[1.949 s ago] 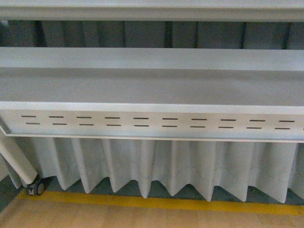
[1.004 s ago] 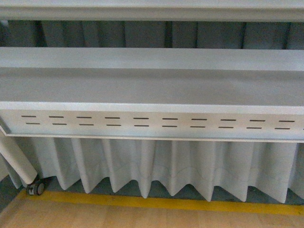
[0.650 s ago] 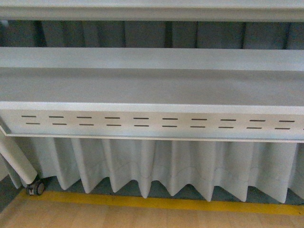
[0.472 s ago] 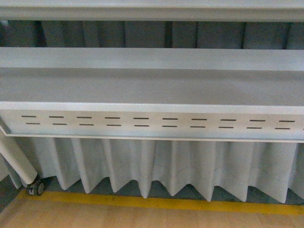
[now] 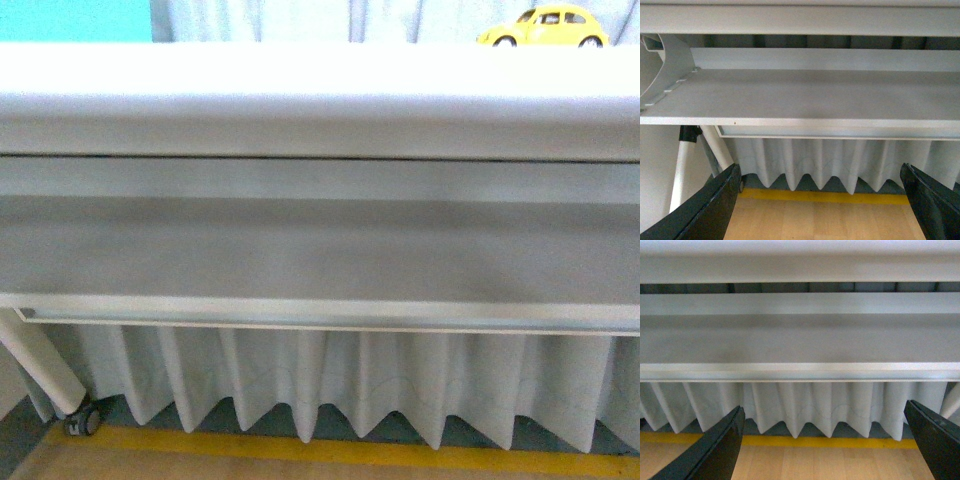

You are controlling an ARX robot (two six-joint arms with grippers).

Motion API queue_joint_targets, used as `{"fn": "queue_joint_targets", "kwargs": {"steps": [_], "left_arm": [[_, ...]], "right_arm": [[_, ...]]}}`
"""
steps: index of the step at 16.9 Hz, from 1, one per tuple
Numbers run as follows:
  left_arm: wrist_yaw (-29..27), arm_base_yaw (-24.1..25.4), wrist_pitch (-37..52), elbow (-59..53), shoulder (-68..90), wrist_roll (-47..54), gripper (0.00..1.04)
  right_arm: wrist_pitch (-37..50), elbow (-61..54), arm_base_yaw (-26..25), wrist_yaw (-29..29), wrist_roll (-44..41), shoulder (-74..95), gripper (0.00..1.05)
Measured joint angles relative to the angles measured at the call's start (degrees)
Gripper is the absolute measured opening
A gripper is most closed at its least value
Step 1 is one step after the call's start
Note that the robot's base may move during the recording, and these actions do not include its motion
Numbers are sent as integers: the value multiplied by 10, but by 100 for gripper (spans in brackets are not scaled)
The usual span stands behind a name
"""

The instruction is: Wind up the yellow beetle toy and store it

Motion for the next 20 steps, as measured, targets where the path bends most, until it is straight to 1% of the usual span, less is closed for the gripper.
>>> {"fn": "queue_joint_targets", "kwargs": {"steps": [20], "left_arm": [[0,0,1,0,0,0,98]], "right_arm": [[0,0,0,0,1,0,98]]}}
